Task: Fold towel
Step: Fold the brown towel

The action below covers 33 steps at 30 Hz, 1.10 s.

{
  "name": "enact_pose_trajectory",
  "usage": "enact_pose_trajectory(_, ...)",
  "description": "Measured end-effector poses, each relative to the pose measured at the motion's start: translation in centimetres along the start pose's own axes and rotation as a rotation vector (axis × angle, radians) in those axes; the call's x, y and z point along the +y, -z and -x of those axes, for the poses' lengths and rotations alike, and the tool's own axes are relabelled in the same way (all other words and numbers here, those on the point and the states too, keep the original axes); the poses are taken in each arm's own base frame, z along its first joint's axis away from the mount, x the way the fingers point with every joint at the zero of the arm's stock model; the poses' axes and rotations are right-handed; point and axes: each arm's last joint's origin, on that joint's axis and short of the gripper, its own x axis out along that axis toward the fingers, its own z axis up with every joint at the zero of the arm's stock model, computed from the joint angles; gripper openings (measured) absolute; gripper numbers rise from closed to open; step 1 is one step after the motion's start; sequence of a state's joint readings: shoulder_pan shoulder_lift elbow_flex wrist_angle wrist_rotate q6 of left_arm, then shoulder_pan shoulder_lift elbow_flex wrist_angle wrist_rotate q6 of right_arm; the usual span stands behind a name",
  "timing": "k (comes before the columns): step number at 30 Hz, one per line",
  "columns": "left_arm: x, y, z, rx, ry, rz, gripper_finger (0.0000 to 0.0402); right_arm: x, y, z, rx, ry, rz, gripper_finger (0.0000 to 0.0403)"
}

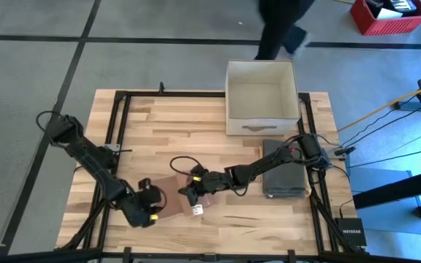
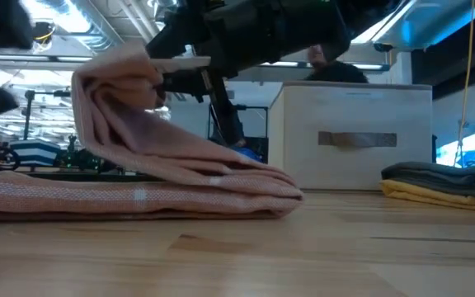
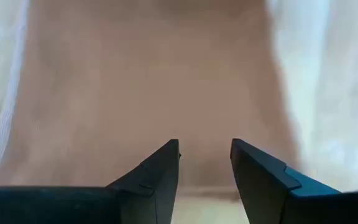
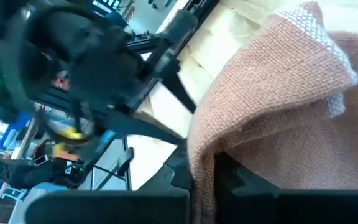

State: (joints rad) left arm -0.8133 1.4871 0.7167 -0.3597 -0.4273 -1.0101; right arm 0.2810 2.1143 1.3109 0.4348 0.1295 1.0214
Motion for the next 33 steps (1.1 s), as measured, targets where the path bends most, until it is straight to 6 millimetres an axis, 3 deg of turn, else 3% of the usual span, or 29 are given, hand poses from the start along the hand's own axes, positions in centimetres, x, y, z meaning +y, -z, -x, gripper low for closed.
enact_pose_trajectory(5,1.0,2.7,-2.1,-0.056,-0.073,0.032,0.0138,-0.4,0.1,-0.4,-0.018,-0.007,-0.03,0.002)
enact_pose_trajectory(10,1.3,2.8,-3.6,-0.092,-0.089,0.05,0.0138,-0.3,0.0,-1.3,-0.034,-0.011,-0.037,0.0021)
enact_pose_trajectory(16,1.3,2.7,-3.7,-0.083,-0.084,0.008,0.0138,-0.4,-0.2,-2.4,-0.023,0.002,-0.038,0.0021)
enact_pose_trajectory(24,1.2,2.9,-3.7,-0.081,-0.078,-0.002,0.0138,-1.0,0.1,-2.4,-0.002,0.049,-0.049,0.0026)
enact_pose_trajectory(29,0.7,2.4,-3.3,-0.072,-0.06,-0.02,0.0138,-0.9,0.2,-2.4,0.008,0.044,-0.046,0.0083)
enact_pose_trajectory(33,0.3,1.6,-1.5,0.028,-0.018,-0.043,0.0138,-0.9,0.2,-2.4,0.018,0.037,-0.041,0.0146)
